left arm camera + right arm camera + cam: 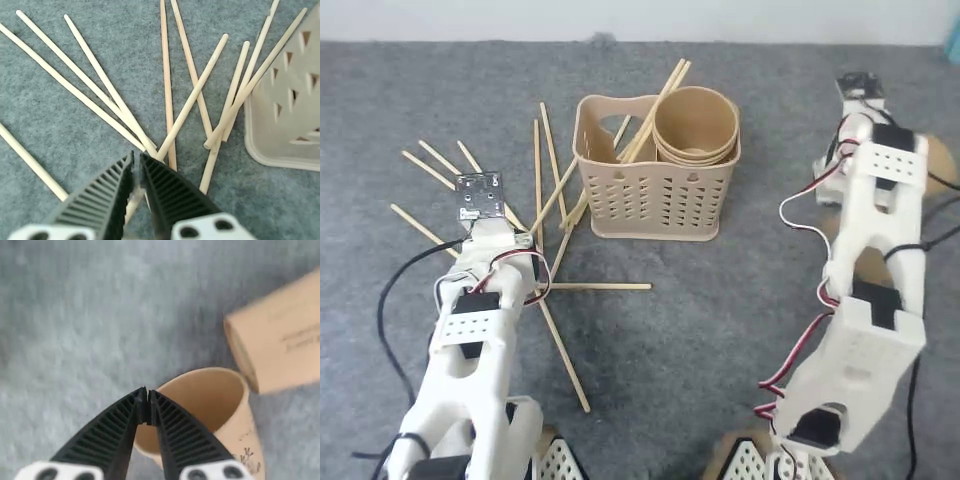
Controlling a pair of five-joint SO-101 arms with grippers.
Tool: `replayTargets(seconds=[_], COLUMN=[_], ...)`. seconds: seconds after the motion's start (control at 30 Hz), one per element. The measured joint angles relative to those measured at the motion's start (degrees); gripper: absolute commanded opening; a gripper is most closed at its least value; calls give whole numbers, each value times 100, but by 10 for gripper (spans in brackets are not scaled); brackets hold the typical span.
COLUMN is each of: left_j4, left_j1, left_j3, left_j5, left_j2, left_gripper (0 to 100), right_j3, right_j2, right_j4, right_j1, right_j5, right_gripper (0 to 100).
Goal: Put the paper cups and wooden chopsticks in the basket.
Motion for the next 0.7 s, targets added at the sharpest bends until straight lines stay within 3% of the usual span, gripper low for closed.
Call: replayTargets(seconds=[0.37, 0.7], left_j4=[0, 0], left_j1=[0, 0], left_j3=[0, 0], left_j5=[0, 0], left_j2=[0, 0], left_gripper=[13, 13], right_j3=[0, 0], right_j2=[0, -615], right_j4=[1213, 1495], right_j1=[1248, 3543], right_j5=[932, 2470], right_gripper=[8, 8])
